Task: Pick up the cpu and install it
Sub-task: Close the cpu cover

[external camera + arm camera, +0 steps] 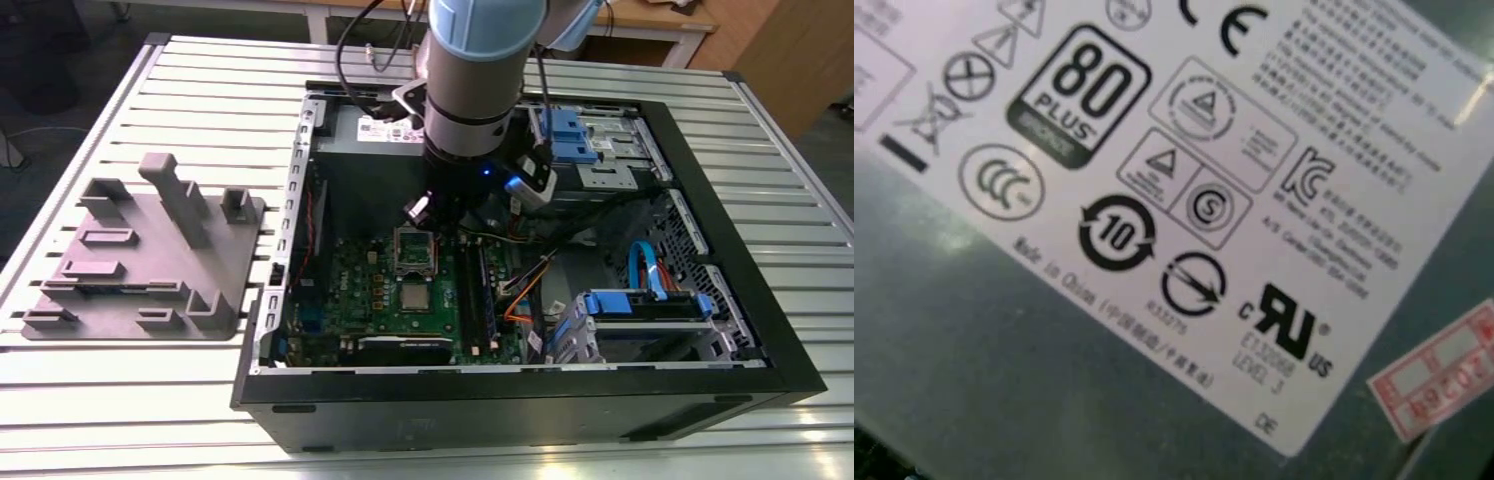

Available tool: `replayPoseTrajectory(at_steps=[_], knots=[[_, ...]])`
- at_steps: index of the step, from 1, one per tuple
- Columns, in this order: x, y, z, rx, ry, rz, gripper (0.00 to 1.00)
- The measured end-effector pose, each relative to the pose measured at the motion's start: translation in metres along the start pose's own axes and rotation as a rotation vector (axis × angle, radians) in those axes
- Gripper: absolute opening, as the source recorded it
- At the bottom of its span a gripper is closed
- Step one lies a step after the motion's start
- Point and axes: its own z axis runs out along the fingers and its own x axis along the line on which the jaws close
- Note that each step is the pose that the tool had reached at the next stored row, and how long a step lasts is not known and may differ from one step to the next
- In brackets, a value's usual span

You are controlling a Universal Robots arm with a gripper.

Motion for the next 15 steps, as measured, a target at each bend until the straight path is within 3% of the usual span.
replayPoseTrajectory(at_steps=[6,15], knots=[[0.0033,-0.0014,-0.0008,0.0004,-0.0006,-0.006,0.10],[0.0049,-0.0039,-0.0072,-0.0003,-0.0001,-0.013,0.10]])
